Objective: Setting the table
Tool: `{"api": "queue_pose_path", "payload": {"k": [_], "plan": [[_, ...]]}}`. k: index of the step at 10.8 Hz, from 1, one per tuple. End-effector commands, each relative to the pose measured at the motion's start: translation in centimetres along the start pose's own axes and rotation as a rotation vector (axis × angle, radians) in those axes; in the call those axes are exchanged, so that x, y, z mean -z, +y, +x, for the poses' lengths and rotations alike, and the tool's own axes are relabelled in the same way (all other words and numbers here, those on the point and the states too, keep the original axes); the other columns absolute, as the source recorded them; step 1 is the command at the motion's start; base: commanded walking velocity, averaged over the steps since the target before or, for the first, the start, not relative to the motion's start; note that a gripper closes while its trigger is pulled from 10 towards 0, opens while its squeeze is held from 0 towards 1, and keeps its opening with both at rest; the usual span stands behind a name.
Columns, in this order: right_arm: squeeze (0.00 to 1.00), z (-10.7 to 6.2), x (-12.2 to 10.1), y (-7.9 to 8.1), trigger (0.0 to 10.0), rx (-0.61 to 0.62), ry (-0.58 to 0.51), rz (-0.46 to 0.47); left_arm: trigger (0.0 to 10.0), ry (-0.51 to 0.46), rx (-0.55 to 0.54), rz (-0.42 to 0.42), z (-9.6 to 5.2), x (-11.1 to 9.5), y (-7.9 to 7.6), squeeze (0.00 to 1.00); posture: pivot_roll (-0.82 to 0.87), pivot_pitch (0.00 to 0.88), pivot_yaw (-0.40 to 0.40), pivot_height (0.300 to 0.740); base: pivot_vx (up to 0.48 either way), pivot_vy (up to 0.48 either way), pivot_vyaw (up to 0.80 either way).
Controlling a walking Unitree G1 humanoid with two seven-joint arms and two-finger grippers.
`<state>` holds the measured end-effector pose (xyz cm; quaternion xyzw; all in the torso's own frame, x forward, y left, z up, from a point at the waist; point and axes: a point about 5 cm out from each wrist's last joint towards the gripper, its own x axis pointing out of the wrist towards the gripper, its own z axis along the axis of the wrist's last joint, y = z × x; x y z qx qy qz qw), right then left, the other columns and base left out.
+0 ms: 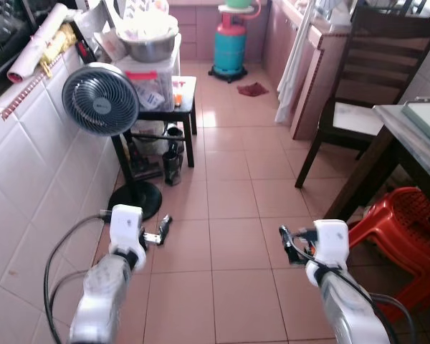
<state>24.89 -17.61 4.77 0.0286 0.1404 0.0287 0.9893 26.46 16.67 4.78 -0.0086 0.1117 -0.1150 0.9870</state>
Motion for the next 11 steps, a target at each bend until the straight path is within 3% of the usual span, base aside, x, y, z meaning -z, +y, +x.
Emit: {"api": "queue_pose_path", "payload": {"k": [1, 2, 4, 5, 8, 9, 10, 11], "plan": [[1.00, -0.5, -0.5, -0.3, 10.0, 0.013, -0.011, 0.018, 10.0, -0.004, 0.023, 0.015, -0.3, -0.3, -0.3, 1.00, 0.06, 0.011, -0.012, 0.740, 0.000, 0.000, 0.00], [1.00, -1.9, -0.7, -0.9, 10.0, 0.040, -0.027, -0.039, 10.0, -0.004, 0.080, 0.029, -1.1, -0.7, -0.9, 1.00, 0.05, 0.012, -0.002, 0.740, 0.000, 0.000, 0.00], [1.00, -3.2, -1.0, -1.4, 10.0, 0.051, -0.032, -0.016, 10.0, 0.004, 0.108, 0.015, -1.7, -1.0, -1.1, 1.00, 0.05, 0.005, -0.016, 0.740, 0.000, 0.000, 0.00], [1.00, -3.8, -1.4, -1.8, 10.0, 0.054, -0.043, -0.053, 10.0, 0.005, 0.106, 0.023, -2.5, -1.1, -1.4, 1.00, 0.05, 0.006, -0.024, 0.740, 0.000, 0.000, 0.00], [1.00, -4.2, -2.9, -0.5, 10.0, 0.030, -0.119, -0.079, 10.0, -0.034, 0.073, 0.106, -3.6, -1.8, -2.0, 1.00, 0.05, 0.019, -0.013, 0.740, 0.000, 0.000, 0.00], [1.00, -4.3, -3.1, 0.0, 10.0, 0.019, -0.126, -0.080, 10.0, -0.023, 0.043, 0.116, -3.5, -1.8, -1.7, 0.33, 0.05, 0.019, -0.013, 0.740, 0.000, 0.000, 0.00], [0.00, -4.4, -3.2, 0.2, 10.0, 0.017, -0.126, -0.099, 10.0, -0.010, 0.067, 0.065, -3.1, -1.8, -1.6, 0.14, 0.05, 0.024, -0.011, 0.740, 0.000, 0.000, 0.00], [0.00, -4.3, -3.1, 0.2, 10.0, 0.019, -0.114, -0.090, 10.0, -0.016, 0.051, 0.061, -2.5, -2.2, -1.5, 0.00, 0.05, 0.023, -0.016, 0.740, 0.000, 0.000, 0.00]]}}
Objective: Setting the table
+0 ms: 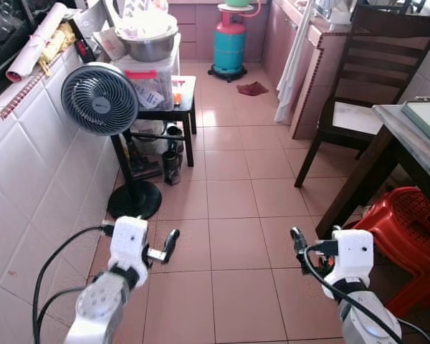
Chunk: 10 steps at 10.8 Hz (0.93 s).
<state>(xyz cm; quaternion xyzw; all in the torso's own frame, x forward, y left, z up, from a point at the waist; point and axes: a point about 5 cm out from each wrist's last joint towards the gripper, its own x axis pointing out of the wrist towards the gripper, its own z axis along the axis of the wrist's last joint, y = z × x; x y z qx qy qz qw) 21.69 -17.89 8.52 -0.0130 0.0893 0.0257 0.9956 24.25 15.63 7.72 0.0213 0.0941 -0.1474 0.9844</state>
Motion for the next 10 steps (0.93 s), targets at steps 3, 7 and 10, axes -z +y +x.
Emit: {"api": "queue_pose_path", "payload": {"k": [3, 7, 10], "plan": [[0.00, 0.6, -0.6, -0.4, 10.0, 0.019, 0.001, -0.018, 10.0, -0.031, -0.069, -0.015, 0.7, -0.7, 1.0, 0.00, 0.04, 0.020, -0.020, 0.740, 0.000, 0.000, -0.73], [0.00, 1.2, -0.9, 0.2, 10.0, 0.011, -0.002, -0.026, 10.0, -0.072, -0.032, -0.045, 1.7, -1.5, 0.2, 0.00, 0.04, 0.020, -0.020, 0.740, 0.000, 0.000, -0.80], [0.00, 1.4, -0.9, -0.1, 10.0, 0.031, 0.002, -0.034, 10.0, -0.088, -0.010, -0.064, 2.0, -1.7, 0.0, 0.00, 0.04, 0.021, -0.019, 0.740, 0.000, 0.000, -0.79]]}}
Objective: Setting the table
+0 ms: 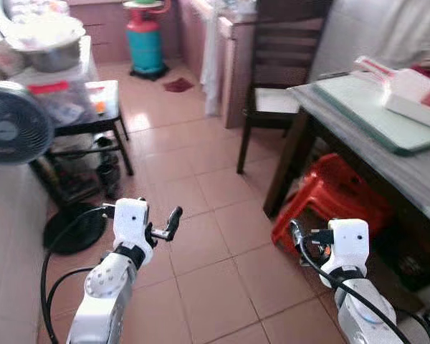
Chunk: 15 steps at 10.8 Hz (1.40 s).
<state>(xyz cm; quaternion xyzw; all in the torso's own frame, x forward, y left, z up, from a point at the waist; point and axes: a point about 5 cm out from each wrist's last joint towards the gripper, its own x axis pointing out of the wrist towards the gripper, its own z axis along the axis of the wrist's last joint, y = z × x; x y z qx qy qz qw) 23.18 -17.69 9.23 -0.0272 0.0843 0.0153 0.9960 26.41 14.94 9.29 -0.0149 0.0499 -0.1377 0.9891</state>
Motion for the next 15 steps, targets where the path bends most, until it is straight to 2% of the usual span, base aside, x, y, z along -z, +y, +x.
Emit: {"api": "queue_pose_path", "payload": {"k": [1, 3, 8, 11, 13, 15], "plan": [[0.00, 0.1, 0.0, 0.0, 10.0, 0.001, 0.008, -0.004, 10.0, 0.005, 0.021, -0.019, 0.1, 0.1, -0.1, 0.00, 0.04, 0.021, -0.019, 0.740, 0.000, 0.000, -0.78], [0.00, 0.1, 0.0, 0.2, 10.0, -0.005, 0.006, -0.002, 10.0, -0.006, 0.060, -0.039, 0.1, 0.0, -0.6, 0.00, 0.04, 0.022, -0.015, 0.740, 0.000, 0.000, -0.78], [0.00, 0.4, -0.1, 0.3, 10.0, -0.011, -0.001, -0.005, 10.0, -0.002, 0.101, -0.047, 0.1, -0.1, -1.1, 0.00, 0.03, 0.026, -0.008, 0.740, 0.316, 0.000, -0.78], [0.00, 0.4, -0.3, 0.5, 10.0, -0.019, -0.020, -0.005, 10.0, 0.005, 0.102, -0.043, 0.0, 0.1, -1.1, 0.00, 0.03, 0.026, -0.007, 0.740, 0.321, 0.000, -0.77], [0.00, 0.6, -0.7, 0.7, 10.0, -0.025, -0.044, 0.005, 10.0, 0.006, 0.094, -0.026, 0.0, 0.0, -0.9, 0.00, 0.04, 0.031, -0.003, 0.740, 0.000, 0.000, -0.76], [0.00, 0.8, -1.4, 0.2, 10.0, -0.025, -0.088, -0.022, 10.0, -0.017, 0.048, -0.011, 0.2, -0.4, -0.5, 0.00, 0.02, 0.046, -0.013, 0.740, 0.000, 0.000, 0.00]]}}
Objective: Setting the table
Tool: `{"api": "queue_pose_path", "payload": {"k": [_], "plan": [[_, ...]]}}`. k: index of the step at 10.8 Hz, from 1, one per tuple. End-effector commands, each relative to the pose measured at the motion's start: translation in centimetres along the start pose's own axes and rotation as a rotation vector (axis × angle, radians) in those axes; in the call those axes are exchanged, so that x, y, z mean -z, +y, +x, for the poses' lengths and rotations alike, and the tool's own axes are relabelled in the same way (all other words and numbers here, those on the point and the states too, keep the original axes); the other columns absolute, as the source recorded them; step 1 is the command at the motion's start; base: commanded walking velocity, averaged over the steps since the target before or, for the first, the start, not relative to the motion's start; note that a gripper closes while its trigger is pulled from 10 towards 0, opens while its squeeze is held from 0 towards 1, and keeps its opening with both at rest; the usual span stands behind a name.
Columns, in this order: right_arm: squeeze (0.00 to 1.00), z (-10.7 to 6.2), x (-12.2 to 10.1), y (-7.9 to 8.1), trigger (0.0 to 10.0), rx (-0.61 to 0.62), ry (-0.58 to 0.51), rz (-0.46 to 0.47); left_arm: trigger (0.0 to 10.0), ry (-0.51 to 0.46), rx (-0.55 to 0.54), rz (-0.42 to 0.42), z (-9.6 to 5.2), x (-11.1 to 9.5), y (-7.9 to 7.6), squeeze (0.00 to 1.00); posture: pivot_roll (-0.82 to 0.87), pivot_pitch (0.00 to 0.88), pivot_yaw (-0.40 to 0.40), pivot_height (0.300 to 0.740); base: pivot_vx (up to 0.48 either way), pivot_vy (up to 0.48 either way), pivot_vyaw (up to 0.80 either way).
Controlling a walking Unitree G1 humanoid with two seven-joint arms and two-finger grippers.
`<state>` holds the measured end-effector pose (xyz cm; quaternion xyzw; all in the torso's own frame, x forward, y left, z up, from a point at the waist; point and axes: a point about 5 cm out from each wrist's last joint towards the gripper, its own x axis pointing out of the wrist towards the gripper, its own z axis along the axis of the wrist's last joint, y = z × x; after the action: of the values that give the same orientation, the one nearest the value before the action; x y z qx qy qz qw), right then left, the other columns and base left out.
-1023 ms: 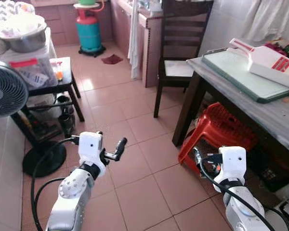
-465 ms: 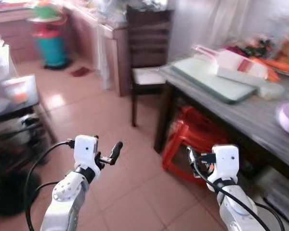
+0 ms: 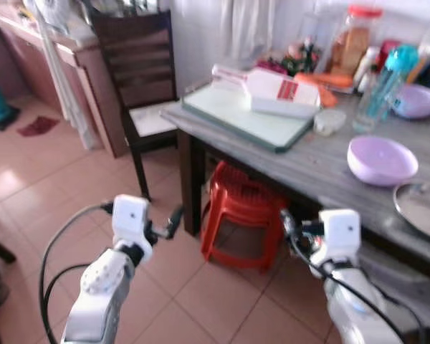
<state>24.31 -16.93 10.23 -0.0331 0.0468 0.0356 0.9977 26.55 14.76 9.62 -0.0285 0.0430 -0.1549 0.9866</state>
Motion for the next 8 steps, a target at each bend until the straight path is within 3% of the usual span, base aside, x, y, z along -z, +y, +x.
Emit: {"api": "queue_pose_path", "payload": {"k": [1, 2, 3, 4, 6, 8], "plan": [[0.00, -0.2, -0.3, -0.6, 10.0, 0.017, -0.019, -0.020, 10.0, 0.005, -0.011, 0.001, 0.0, 0.3, -0.3, 0.00, 0.02, 0.041, -0.016, 0.740, 0.000, 0.000, 0.00], [0.00, -0.2, 0.2, -0.7, 10.0, 0.051, -0.004, -0.059, 10.0, 0.044, -0.035, -0.004, -0.2, 1.0, -0.4, 0.00, 0.02, 0.027, -0.023, 0.740, 0.000, 0.000, 0.00], [0.00, -0.4, -0.2, -0.5, 10.0, 0.075, -0.097, -0.032, 10.0, 0.043, -0.042, 0.021, -0.2, 1.3, -0.5, 0.00, 0.03, 0.021, -0.022, 0.740, 0.000, 0.000, 0.00], [0.00, -0.8, 0.0, -0.5, 10.0, 0.068, -0.090, 0.005, 10.0, -0.001, -0.064, 0.044, -0.3, 1.1, -0.3, 0.00, 0.03, 0.007, -0.020, 0.740, 0.000, 0.000, 0.00], [0.00, -1.9, -0.2, -0.5, 10.0, 0.066, -0.148, -0.020, 10.0, -0.097, -0.115, 0.100, -0.9, 0.9, 0.1, 0.00, 0.03, 0.000, -0.014, 0.740, 0.000, 0.000, 0.00], [0.00, -2.5, 0.0, -0.9, 10.0, 0.076, -0.166, -0.036, 10.0, -0.125, -0.125, 0.112, -1.2, 1.1, 0.0, 0.00, 0.02, 0.000, -0.013, 0.740, 0.000, 0.000, 0.00]]}}
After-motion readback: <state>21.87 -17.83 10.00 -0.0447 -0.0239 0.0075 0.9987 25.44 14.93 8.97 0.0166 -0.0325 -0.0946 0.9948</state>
